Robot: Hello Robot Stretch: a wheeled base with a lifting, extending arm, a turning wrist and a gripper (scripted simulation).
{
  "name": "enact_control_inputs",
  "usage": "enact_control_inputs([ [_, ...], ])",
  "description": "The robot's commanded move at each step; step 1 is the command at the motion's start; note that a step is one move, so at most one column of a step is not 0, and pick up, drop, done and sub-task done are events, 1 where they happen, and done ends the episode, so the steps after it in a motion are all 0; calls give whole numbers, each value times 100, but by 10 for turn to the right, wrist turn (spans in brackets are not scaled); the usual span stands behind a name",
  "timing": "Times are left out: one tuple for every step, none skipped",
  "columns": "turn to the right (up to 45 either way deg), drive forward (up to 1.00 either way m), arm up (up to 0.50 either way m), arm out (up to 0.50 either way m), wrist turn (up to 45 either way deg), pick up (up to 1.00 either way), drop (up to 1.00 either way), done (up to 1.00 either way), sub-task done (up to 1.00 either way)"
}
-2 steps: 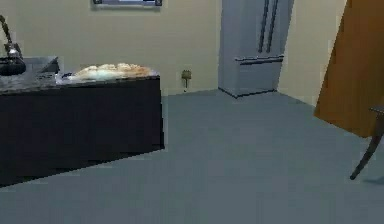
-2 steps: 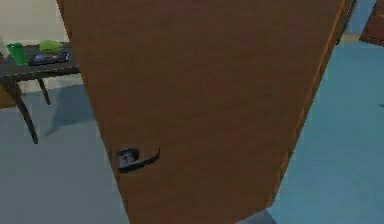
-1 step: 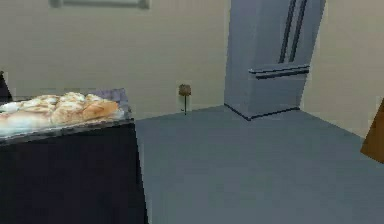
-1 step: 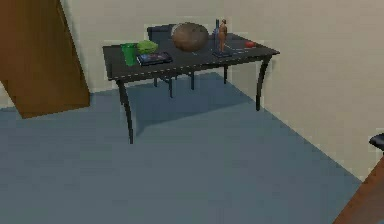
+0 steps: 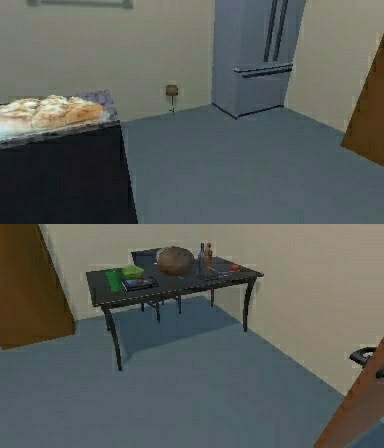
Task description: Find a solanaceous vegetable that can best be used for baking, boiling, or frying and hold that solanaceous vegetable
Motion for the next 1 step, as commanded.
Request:
enact_control_inputs([
  [0, 100, 0, 0, 0, 0, 0, 0, 0],
])
